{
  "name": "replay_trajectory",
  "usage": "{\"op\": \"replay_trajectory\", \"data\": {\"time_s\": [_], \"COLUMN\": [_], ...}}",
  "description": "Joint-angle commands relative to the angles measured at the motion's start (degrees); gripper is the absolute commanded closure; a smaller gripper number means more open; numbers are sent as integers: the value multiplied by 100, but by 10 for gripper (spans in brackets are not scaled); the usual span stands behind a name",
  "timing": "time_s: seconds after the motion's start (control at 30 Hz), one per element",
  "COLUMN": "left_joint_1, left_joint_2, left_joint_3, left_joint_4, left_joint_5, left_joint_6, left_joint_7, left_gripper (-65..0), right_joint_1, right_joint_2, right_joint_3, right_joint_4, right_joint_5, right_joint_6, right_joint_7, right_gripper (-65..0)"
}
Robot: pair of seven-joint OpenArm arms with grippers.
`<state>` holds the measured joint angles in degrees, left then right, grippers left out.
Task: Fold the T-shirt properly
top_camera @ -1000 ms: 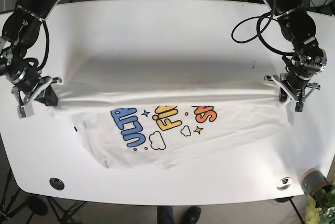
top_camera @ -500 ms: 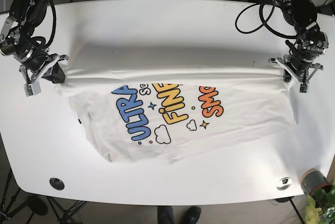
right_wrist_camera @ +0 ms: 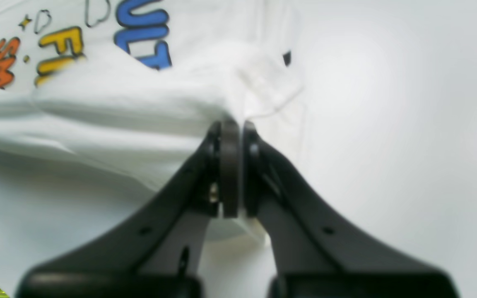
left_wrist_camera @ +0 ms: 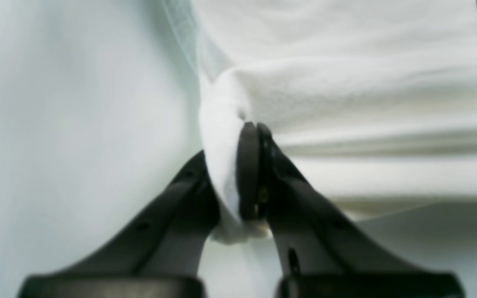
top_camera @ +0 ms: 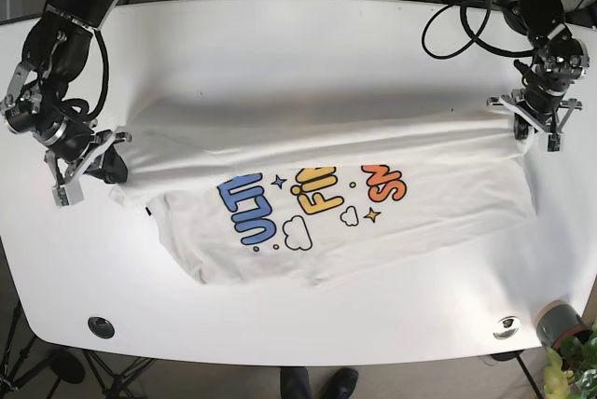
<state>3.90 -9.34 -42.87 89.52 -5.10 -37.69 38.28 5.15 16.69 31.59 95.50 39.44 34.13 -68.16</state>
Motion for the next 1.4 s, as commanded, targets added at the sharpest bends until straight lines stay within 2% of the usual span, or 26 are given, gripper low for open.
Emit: {"op": "replay_trajectory", "data": {"time_s": [0.0,0.37,0.53,0.63,0.93,1.17,1.27,1.37], "left_joint_1": [-69,-148,-140,-140,-43,-25,-25,-25], "left_joint_2": [16,77,68,68,77,68,42,33], "left_joint_3": [-306,-790,-851,-860,-1176,-1414,-1440,-1467], "left_joint_4": [108,117,99,99,90,117,90,90], "left_joint_5": [5,5,5,5,5,5,5,5], "left_joint_6": [-231,-231,-231,-231,-231,-231,-231,-231], "left_joint_7": [-96,-52,-52,-52,-52,-44,-35,203], "left_gripper": [0,0,-126,-181,-253,-343,-365,-381], "right_joint_1": [202,448,483,474,474,457,422,263], "right_joint_2": [59,-29,-12,-12,-38,-3,76,129], "right_joint_3": [-87,-773,-1072,-1212,-1282,-1239,-1124,-1072], "right_joint_4": [-78,-1098,-1537,-1651,-2153,-2214,-1959,-1599], "right_joint_5": [16,16,16,8,8,-1,-1,8], "right_joint_6": [-24,-59,-59,-68,-77,-85,-85,-85], "right_joint_7": [280,1141,1484,1572,1581,1590,1590,1590], "right_gripper": [0,0,0,0,-2,-401,-480,-498]}}
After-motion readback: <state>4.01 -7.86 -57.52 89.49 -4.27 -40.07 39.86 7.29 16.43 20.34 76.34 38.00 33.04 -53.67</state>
